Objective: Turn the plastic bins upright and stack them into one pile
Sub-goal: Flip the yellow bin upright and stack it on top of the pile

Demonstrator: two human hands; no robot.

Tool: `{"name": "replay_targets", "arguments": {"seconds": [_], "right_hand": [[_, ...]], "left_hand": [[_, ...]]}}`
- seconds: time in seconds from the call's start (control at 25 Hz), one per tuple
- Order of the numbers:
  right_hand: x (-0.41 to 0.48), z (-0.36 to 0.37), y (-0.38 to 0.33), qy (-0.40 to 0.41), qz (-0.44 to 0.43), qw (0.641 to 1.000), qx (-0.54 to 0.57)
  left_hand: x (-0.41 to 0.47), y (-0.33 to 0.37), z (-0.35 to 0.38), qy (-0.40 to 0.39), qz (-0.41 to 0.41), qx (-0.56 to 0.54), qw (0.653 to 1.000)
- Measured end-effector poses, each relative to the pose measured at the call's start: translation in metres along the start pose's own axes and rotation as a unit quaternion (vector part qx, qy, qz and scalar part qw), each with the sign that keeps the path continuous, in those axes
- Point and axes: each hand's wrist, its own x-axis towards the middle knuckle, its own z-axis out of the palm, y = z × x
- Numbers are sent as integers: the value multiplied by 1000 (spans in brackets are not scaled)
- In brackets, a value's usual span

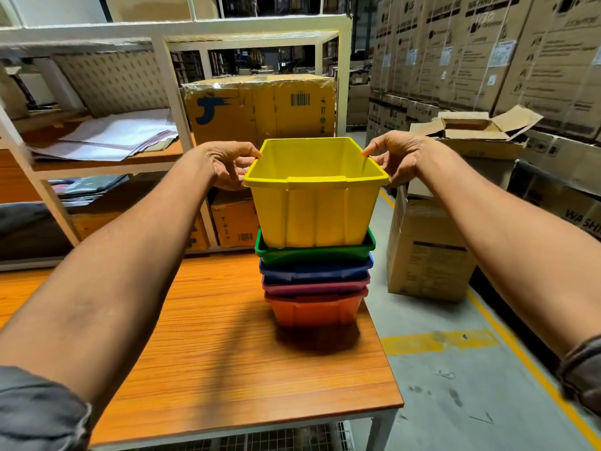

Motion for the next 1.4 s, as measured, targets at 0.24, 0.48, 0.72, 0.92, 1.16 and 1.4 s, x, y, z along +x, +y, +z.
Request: {"name": "replay_targets", "arguments": {"seconds": [0.24,0.48,0.72,0.92,1.16,1.4], "right_hand": [[14,-5,-4,-7,24,1000,-13],[28,-8,-7,-7,45,998,-41],[42,-12,-6,21,68,995,-65],[44,-11,-8,32,76,994,-77],[37,-3,-5,28,80,993,-77],[39,-2,-8,30,84,993,-77]], "left_hand": [[6,4,-1,-8,-8,21,1000],[18,6,-5,-4,-25,30,999],[18,5,-1,5,-49,41,998],[18,6,-2,12,-53,38,998],[15,2,-1,6,-59,69,996],[22,-2,-2,29,-50,83,995]]}}
